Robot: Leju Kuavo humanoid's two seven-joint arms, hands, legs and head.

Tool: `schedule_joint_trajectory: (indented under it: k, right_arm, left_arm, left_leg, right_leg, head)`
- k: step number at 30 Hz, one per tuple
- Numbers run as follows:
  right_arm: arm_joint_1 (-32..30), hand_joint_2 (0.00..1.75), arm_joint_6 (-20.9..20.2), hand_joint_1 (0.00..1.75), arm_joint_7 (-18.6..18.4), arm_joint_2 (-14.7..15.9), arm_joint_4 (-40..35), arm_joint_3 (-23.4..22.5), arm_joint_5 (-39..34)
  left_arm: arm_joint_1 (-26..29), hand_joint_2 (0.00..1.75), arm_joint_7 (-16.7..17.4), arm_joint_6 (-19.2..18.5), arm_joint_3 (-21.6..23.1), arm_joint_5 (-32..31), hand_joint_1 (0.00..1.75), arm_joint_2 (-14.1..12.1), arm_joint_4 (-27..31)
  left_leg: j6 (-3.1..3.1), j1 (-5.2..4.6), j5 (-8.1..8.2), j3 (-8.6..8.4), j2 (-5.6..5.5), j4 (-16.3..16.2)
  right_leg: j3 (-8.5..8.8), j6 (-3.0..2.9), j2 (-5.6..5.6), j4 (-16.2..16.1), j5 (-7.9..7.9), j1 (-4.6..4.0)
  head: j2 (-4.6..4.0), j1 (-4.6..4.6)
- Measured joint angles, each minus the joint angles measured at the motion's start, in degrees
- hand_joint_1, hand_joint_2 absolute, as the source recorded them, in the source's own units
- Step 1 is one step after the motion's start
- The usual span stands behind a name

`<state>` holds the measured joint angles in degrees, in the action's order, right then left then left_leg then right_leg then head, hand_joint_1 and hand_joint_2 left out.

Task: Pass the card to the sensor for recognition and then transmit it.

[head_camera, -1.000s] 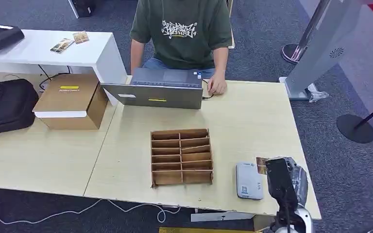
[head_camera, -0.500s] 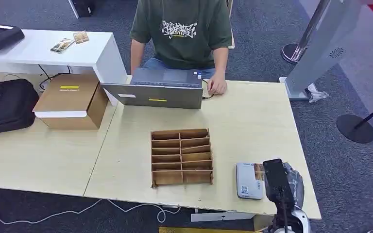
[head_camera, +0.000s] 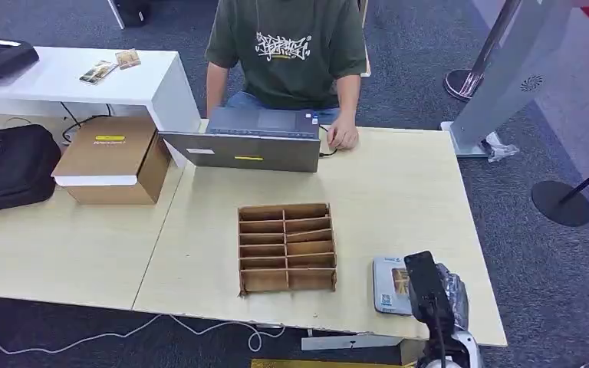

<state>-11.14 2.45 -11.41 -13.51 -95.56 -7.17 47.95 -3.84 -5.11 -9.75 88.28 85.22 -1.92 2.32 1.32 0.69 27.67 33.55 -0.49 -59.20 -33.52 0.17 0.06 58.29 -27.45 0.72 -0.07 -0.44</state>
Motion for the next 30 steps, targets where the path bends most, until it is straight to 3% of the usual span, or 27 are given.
schedule_joint_trajectory:
  k: [16, 30]
  right_arm:
    - [0.92, 1.75, -2.57, 1.75, -2.16, 0.00, 2.77, -0.02, -0.02]
    - [4.42, 1.75, -5.05, 1.75, -3.89, 1.40, 9.66, -1.18, 1.01]
  left_arm:
    - [-0.01, 0.00, 0.13, 0.00, 0.00, 0.33, 0.00, -0.07, 0.00]
    - [-0.26, 0.00, 0.85, 0.04, 0.00, -1.64, 0.00, -0.87, 0.00]
  left_leg:
    - [0.00, 0.00, 0.00, -0.01, 0.00, 0.00]
    - [0.00, 0.00, 0.00, -0.04, 0.02, 0.00]
  right_leg:
    - [0.00, 0.00, 0.00, 0.00, 0.00, 0.00]
    - [0.02, 0.00, 0.02, -0.01, 0.00, 0.00]
  head:
    - [0.00, 0.00]
    - [0.00, 0.00]
